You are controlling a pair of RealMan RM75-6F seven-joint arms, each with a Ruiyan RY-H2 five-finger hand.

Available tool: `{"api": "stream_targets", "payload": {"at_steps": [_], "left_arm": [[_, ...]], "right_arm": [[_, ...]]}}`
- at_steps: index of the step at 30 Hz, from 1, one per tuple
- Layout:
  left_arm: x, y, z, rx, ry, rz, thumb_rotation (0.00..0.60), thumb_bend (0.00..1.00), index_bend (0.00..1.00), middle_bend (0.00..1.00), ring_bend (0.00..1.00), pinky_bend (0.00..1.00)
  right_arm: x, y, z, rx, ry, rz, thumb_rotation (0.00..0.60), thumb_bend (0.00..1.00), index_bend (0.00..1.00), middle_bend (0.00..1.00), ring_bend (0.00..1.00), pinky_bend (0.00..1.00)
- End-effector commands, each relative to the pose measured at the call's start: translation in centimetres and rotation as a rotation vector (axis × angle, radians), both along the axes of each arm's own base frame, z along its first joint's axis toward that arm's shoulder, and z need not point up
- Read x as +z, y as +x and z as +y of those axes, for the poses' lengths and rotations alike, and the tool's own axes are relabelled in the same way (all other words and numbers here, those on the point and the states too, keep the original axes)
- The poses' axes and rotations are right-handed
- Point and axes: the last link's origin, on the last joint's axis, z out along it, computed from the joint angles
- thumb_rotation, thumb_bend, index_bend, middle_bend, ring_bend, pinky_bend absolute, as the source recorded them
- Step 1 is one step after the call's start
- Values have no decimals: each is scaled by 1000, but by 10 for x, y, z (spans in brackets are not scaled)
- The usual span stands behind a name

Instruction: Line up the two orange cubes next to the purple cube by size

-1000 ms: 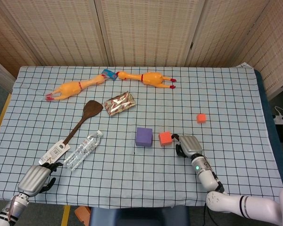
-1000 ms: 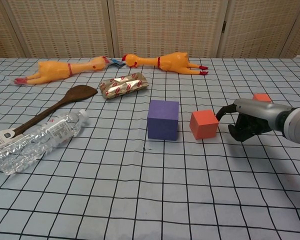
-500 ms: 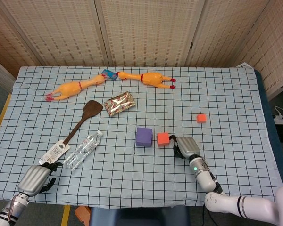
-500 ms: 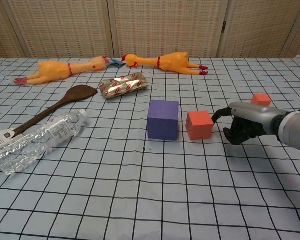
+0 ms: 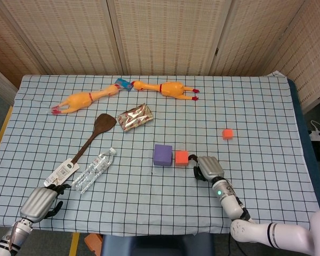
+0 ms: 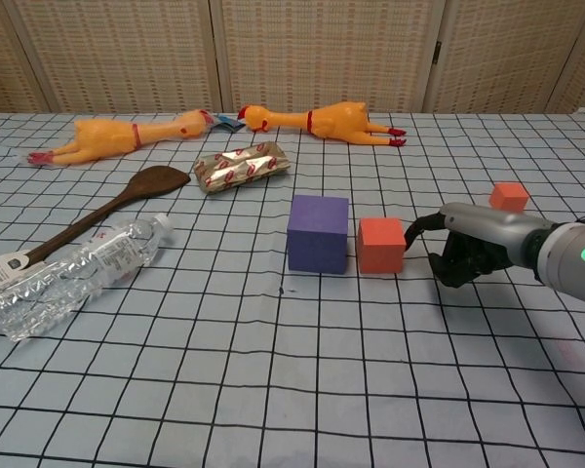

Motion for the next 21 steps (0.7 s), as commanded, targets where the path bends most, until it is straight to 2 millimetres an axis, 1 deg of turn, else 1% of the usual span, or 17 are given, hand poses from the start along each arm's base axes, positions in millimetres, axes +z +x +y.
{"api": "stream_targets", "payload": {"at_steps": [1,13,21], "left_arm": [[0,0,0,0,0,0,600,480,268,400,369,607],[1,-1,0,2,2,-2,600,479,269,403,369,607],[1,0,0,2,5,-3,600,480,269,406,369,607]], "right_arm": [[-1,1,0,1,-1,-5,600,659,260,937,868,970],[-6,2,-2,3,-3,-11,600,659,260,940,871,970],[-9,4,3,16,16,-23,600,659,260,940,871,970]]}}
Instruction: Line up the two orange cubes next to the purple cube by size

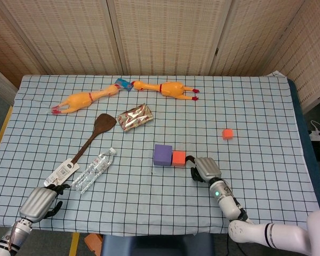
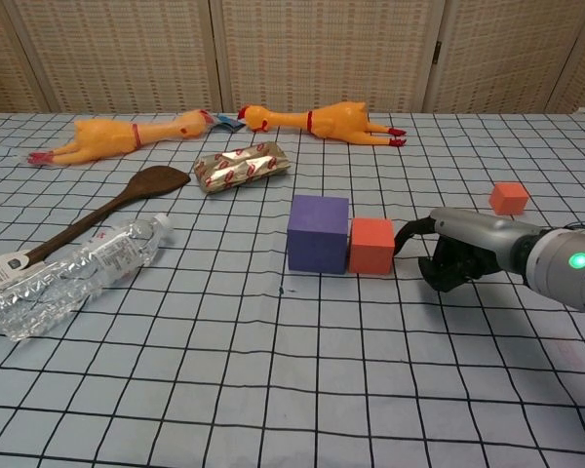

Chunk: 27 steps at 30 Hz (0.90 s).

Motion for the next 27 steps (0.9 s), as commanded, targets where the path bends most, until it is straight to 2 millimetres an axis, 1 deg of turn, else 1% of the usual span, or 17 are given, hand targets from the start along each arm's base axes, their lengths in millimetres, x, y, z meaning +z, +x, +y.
{"api": "stream_targets", "payload": {"at_steps": [1,27], "left_arm": [[0,0,0,1,1,0,600,480,269,406,369,607],[0,0,0,0,1,0,600,480,270,407,370,608]], "right_arm": [[-1,0,1,2,4,-3,600,659,260,940,871,970],[-3,1,1,9,3,-5,600,659,259,940,871,970]]}}
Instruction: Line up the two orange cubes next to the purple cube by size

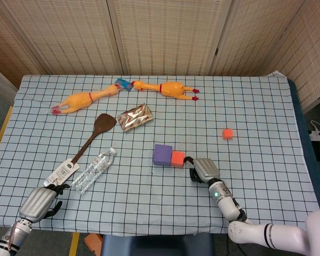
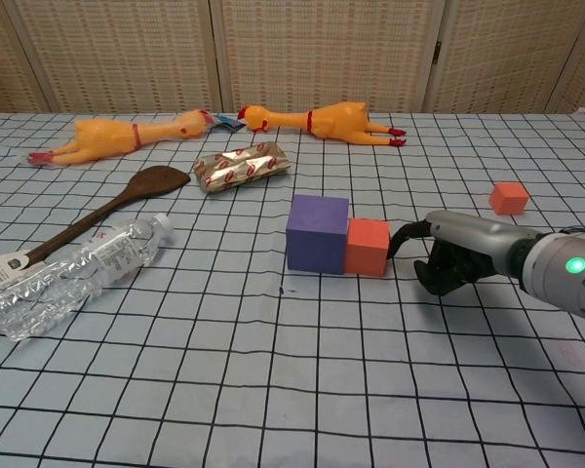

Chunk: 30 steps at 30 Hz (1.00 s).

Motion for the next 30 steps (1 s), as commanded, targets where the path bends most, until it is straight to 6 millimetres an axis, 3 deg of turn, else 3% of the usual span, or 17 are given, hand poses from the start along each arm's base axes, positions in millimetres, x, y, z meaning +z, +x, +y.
{"api": "stream_targets", "payload": {"at_steps": [1,7,11,17,23,30], "left_arm": [[0,0,0,0,-1,0,600,480,270,407,369,608],[0,0,0,0,0,0,600,480,270,407,369,608],[0,0,0,0,0,1,600,480,270,407,370,608],[0,0,0,1,-2,2,600,481,270,407,370,608],[-1,0,-1,0,-4,3,600,480,270,407,369,608],[-1,1,-1,2,-2,4,600,480,270,407,369,608]], "right_arm": [[0,0,0,1,-4,3,600,659,259,940,871,970],[4,-5,-2,8,-32,35,600,659,256,940,871,970],[14,-15,-4,36,-99,125,600,647,201,940,871,970],[42,-19,-10,69,-295,183,600,411,185,940,871,970],[65,-21,-28,80,-427,168,600,331,266,946,881,970],[75,-33,-61,69,-504,202,600,229,312,957,888,974]]}}
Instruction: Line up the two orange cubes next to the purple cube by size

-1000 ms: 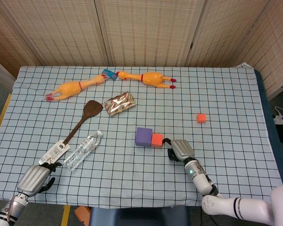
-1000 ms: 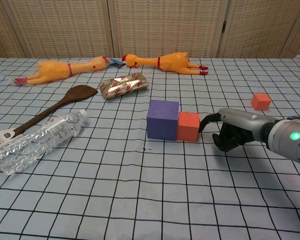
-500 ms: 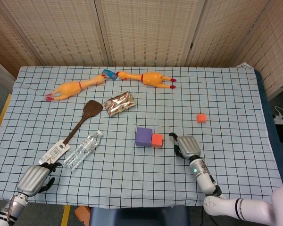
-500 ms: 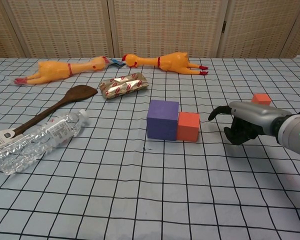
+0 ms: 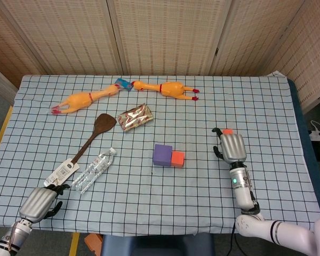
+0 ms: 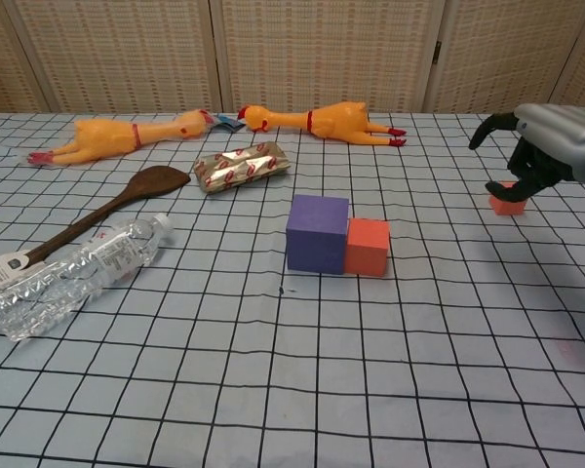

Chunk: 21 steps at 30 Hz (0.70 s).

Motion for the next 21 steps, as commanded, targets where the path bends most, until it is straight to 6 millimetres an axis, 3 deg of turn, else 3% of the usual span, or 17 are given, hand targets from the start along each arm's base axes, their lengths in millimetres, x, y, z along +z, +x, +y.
{"api": "stream_targets", "payload": {"at_steps": [1,11,21], "left_arm": [[0,0,0,1,1,0,600,480,270,407,370,608],[4,2,0,-1,12,-15,600,480,270,409,370,608],[8,3,0,-9,25,-28,600,480,270,416,372,609]], "right_arm": [[4,-5,-20,-5,-42,4,600,218,315,958,889,974],[3,-16,-55,-53,-75,-4,600,190,365,965,895,980],[-2,-31,-71,-92,-57,44,600,189,384,965,896,981]]}}
